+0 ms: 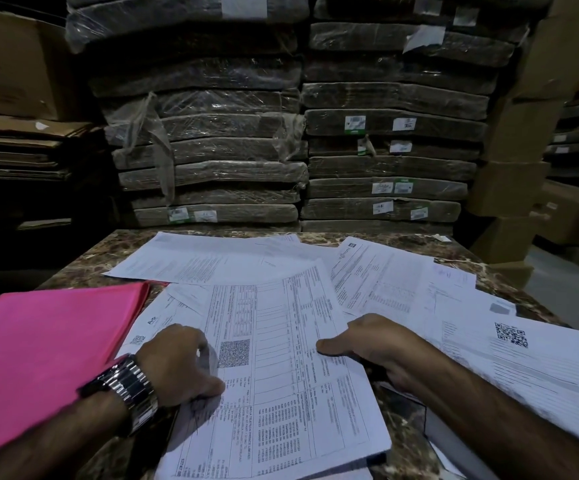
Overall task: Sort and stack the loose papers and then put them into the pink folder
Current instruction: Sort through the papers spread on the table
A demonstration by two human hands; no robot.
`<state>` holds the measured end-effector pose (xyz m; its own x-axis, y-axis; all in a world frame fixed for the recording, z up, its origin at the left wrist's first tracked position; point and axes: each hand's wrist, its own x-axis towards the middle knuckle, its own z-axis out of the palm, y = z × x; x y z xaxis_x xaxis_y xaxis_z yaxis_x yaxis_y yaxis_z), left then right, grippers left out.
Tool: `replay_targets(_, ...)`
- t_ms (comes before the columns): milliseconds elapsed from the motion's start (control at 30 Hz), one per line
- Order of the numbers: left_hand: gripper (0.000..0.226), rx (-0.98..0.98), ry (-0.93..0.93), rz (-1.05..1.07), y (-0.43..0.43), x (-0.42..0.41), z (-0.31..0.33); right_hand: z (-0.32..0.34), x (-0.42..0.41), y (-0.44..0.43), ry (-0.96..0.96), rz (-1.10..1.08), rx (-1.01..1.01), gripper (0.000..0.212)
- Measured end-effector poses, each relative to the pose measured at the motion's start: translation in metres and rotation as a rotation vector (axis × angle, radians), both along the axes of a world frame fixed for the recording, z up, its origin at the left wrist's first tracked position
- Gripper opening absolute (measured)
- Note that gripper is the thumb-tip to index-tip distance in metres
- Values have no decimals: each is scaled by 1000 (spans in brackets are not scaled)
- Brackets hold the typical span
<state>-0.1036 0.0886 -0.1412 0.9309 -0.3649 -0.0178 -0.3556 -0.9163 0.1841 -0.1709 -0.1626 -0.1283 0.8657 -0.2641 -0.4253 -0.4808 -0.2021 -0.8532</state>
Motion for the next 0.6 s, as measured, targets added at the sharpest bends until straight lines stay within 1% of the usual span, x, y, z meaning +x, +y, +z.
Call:
replay_targets(100,46,-25,5,-2,1,-1,0,-7,-4,2,22,-1,4,32)
replay_targets(167,42,-63,23,0,1,-2,1,-10,-4,5,25,0,-58,32)
replay_targets(267,46,-140,68,34,4,-1,2,-17,-4,5,-20,5,-171,32)
replay_targets(300,47,-163,71,44,5,-1,1,-19,-6,6,-53,21,-268,30)
replay_targets(333,45,-169,68,47,6,-1,1,-20,-10,8,-88,42,-406,30)
replay_targets(400,39,-147,57,37,6,-1,0,-20,-16,15,-136,67,-664,35)
replay_targets(433,35,-129,48,26,6,-1,-1,-19,-19,19,-139,78,-719,39)
replay_targets(500,32,-89,29,1,4,0,-1,-13,-23,24,-124,116,-704,46)
replay_targets(567,31,-58,22,-12,2,1,-1,-5,-22,23,-84,137,-577,50)
replay_targets(600,31,-50,19,-13,1,2,-1,-2,-21,22,-76,125,-483,49)
